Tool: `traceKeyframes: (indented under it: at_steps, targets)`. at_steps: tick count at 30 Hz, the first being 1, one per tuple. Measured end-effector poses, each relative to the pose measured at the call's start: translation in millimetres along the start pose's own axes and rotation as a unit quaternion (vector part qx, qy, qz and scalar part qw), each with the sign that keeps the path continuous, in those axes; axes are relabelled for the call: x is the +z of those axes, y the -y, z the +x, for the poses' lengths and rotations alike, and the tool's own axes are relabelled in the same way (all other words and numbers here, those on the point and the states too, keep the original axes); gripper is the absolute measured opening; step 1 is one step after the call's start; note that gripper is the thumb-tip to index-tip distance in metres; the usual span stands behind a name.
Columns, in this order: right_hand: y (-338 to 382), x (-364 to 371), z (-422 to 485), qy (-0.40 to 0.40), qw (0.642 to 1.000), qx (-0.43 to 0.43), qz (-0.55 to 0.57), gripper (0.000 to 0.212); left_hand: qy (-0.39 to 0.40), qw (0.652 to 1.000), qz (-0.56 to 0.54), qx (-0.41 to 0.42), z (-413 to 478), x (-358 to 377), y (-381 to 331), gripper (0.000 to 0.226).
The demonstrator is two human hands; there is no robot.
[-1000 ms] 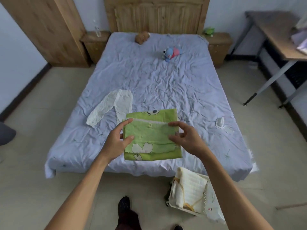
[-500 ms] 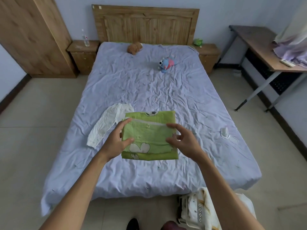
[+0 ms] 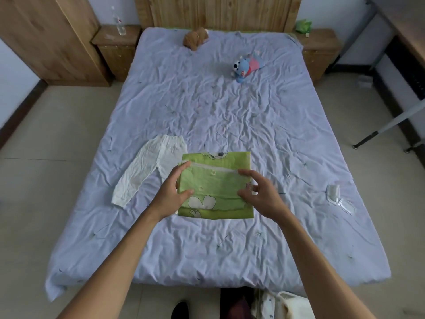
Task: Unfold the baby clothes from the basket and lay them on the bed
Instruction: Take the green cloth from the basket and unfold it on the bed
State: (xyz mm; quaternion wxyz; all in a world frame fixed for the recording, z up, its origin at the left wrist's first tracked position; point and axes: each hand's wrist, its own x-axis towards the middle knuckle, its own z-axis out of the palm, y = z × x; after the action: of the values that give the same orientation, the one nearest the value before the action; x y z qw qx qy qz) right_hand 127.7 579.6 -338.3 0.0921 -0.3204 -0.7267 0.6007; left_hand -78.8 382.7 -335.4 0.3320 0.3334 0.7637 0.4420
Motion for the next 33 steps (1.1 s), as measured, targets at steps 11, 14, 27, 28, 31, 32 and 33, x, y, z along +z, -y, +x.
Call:
traceKeyframes:
  at_steps: [11,14,27,28,31,32,33]
  targets:
    - [-138.2,1.0,100.7,0.011,0.997,0.066,-0.027,0.051,0.024,0.997,-0.006,-0.069,102.8,70.3,119.1,0.078]
    - [-190.5,17.4,121.9,0.003,0.996,0.084,-0.03,0.052,0.037,0.996,-0.009,-0.085,125.2,87.9,169.2,0.08]
    - [-366.3,80.2,165.1,0.013,0.993,0.102,-0.05,0.057,0.055,0.99,-0.034,-0.129,168.2,158.8,355.0,0.088]
    - [-373.2,81.9,166.1,0.015,0.994,0.1,-0.051,0.058,0.053,0.99,-0.036,-0.127,168.5,162.2,362.1,0.088]
    - [-387.7,84.0,167.5,0.015,0.994,0.092,-0.055,0.059,0.046,0.99,-0.047,-0.124,167.3,170.1,377.3,0.088]
    - [-390.5,83.9,167.8,0.014,0.994,0.09,-0.054,0.059,0.046,0.99,-0.048,-0.122,166.7,171.9,380.6,0.088]
    - [-392.6,84.2,168.2,0.013,0.995,0.089,-0.053,0.059,0.046,0.991,-0.048,-0.119,166.0,173.2,383.3,0.088]
